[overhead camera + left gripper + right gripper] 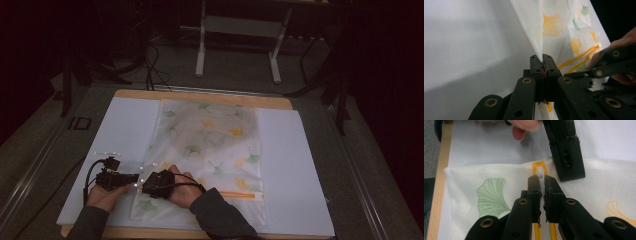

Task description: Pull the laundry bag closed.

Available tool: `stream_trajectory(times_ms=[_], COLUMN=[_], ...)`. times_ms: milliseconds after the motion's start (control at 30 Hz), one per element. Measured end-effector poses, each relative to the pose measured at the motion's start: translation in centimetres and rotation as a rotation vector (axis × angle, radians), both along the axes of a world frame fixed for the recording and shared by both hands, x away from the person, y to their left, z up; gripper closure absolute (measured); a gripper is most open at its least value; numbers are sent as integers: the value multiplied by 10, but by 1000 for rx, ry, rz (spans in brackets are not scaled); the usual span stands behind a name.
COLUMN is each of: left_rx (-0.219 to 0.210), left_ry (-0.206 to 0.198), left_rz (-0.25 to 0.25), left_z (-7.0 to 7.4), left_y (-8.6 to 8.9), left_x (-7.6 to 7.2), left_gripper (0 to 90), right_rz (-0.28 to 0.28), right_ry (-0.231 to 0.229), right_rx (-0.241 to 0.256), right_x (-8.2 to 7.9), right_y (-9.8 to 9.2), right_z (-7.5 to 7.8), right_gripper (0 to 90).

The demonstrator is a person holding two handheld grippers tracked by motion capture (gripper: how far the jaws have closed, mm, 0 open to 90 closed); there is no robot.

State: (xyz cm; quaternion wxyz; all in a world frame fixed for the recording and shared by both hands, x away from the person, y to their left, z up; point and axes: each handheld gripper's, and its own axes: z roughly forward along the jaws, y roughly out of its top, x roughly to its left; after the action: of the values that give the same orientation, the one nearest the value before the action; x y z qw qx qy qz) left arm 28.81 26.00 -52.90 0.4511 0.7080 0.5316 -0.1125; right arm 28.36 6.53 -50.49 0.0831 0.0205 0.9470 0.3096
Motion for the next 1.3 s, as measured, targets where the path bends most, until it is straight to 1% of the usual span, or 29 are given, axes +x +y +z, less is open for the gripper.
stream_trajectory(times_ms=[133, 267, 367, 467, 533, 733, 900, 1000, 1133, 1200, 1300], left_rx=[-1, -2, -21, -13, 4, 0, 9, 26, 24, 25, 20], left_ry=[2, -2, -4, -10, -18, -36, -48, -56, -62, -67, -70], left_rz=[-8, -9, -6, -6, -10, -6, -1, -4, -5, -3, -1], left_z=[1, 1, 2, 2, 2, 4, 4, 4, 4, 5, 6], left_y=[0, 0, 2, 2, 2, 2, 3, 2, 2, 2, 2], left_x=[0, 0, -1, -1, -1, -1, -1, -1, -2, -2, -2], left_gripper=[892, 892, 893, 893, 892, 892, 892, 891, 891, 891, 891], right_rz=[-6, -5, -4, -3, -4, -12, -22, -27, -29, -32, -30], right_ry=[5, 7, -12, -6, -8, -19, -18, -19, -31, -29, -36], right_rx=[-14, -14, -22, -17, -19, -25, -35, -31, -35, -33, -48], right_x=[0, 0, 0, 0, 0, 0, 1, 0, -1, -1, -1], right_y=[-1, -2, -2, -2, -3, -5, -11, -14, -15, -16, -17], right_z=[-3, -3, -4, -4, -4, -3, -4, -3, -2, -1, -1], right_gripper=[848, 849, 849, 849, 850, 850, 850, 850, 850, 850, 850])
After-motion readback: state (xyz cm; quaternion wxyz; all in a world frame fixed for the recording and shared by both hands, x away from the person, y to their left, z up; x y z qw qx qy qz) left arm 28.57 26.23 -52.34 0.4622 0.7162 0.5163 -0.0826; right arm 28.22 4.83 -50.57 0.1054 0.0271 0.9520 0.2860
